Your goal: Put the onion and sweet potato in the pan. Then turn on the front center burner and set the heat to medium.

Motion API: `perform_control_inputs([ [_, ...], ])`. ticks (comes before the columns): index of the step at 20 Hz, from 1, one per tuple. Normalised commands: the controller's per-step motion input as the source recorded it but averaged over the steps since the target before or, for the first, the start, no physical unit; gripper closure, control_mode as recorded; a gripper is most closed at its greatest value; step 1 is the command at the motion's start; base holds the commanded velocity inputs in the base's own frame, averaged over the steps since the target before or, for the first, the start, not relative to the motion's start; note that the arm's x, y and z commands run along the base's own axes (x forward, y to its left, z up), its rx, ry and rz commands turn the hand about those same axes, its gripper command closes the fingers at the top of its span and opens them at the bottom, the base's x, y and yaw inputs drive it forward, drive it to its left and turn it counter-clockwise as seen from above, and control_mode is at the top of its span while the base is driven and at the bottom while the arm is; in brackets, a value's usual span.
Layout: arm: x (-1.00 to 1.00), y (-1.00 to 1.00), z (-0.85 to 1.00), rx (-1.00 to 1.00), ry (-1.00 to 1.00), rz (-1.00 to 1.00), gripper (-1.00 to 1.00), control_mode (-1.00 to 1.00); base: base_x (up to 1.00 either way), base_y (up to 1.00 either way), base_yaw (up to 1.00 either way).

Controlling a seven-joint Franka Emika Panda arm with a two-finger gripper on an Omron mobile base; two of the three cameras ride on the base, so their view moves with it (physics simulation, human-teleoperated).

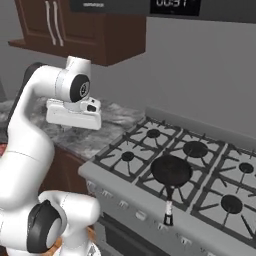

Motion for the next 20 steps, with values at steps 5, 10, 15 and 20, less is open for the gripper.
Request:
perform_control_inputs([
  [5, 0.0, 0.0, 0.0, 0.0, 0.0, 0.0, -1.0, 1.0, 0.04, 0.58, 0.0],
  [10, 0.0, 0.0, 0.0, 0.0, 0.0, 0.0, -1.0, 1.0, 0.0, 0.36, -0.04],
  [15, 0.0, 0.0, 0.0, 0.0, 0.0, 0.0, -1.0, 1.0, -0.02, 0.49, -0.23],
  [20, 0.0, 0.0, 0.0, 0.0, 0.0, 0.0, -1.0, 1.0, 0.0, 0.55, -0.36],
])
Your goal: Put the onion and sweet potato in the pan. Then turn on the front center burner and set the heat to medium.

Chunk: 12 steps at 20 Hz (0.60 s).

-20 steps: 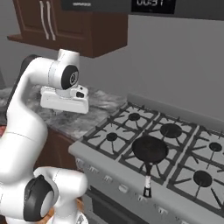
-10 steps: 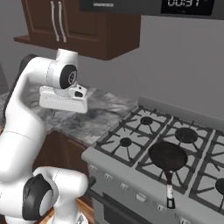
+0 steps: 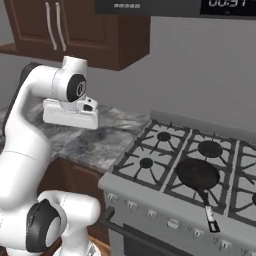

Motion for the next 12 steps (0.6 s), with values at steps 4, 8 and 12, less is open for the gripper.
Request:
perform_control_inputs([
  [4, 0.0, 0.0, 0.0, 0.0, 0.0, 0.0, -1.0, 1.0, -0.04, 0.18, -0.17],
  [8, 0.0, 0.0, 0.0, 0.0, 0.0, 0.0, -1.0, 1.0, -0.37, 0.03, -0.02],
  [12, 0.0, 0.0, 0.0, 0.0, 0.0, 0.0, -1.0, 1.0, -0.29, 0.23, -0.01],
])
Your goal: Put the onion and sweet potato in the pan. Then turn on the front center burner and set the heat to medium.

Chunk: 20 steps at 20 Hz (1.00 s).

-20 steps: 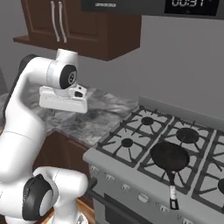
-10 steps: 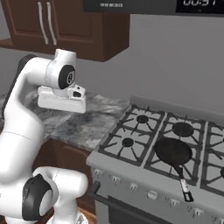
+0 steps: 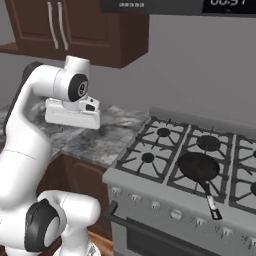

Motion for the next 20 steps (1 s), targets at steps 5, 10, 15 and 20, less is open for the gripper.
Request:
perform_control_inputs([
  [5, 0.0, 0.0, 0.0, 0.0, 0.0, 0.0, -1.0, 1.0, 0.02, 0.61, -0.1],
  [10, 0.0, 0.0, 0.0, 0.0, 0.0, 0.0, -1.0, 1.0, 0.01, 0.61, -0.15],
  [15, 0.0, 0.0, 0.0, 0.0, 0.0, 0.0, -1.0, 1.0, 0.0, 0.13, -0.1],
  [20, 0.0, 0.0, 0.0, 0.0, 0.0, 0.0, -1.0, 1.0, 0.0, 0.06, -0.24],
])
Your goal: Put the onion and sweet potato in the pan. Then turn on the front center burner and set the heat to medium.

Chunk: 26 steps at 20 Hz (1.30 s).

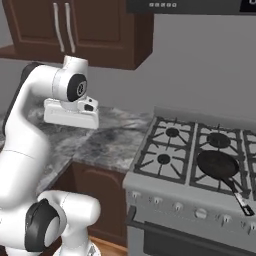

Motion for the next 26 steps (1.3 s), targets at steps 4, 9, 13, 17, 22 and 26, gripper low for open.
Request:
perform_control_inputs([
  [4, 0.0, 0.0, 0.0, 0.0, 0.0, 0.0, -1.0, 1.0, 0.17, 0.11, -0.32],
  [9, 0.0, 0.0, 0.0, 0.0, 0.0, 0.0, -1.0, 1.0, 0.1, 0.0, -0.32],
  [13, 0.0, 0.0, 0.0, 0.0, 0.0, 0.0, -1.0, 1.0, 0.07, -0.03, -0.08],
  [17, 0.0, 0.0, 0.0, 0.0, 0.0, 0.0, -1.0, 1.0, 0.38, -0.01, 0.0],
  [22, 0.0, 0.0, 0.0, 0.0, 0.0, 0.0, -1.0, 1.0, 0.04, -0.03, -0.16],
  [26, 0.0, 0.0, 0.0, 0.0, 0.0, 0.0, -1.0, 1.0, 0.0, 0.0, -0.23],
])
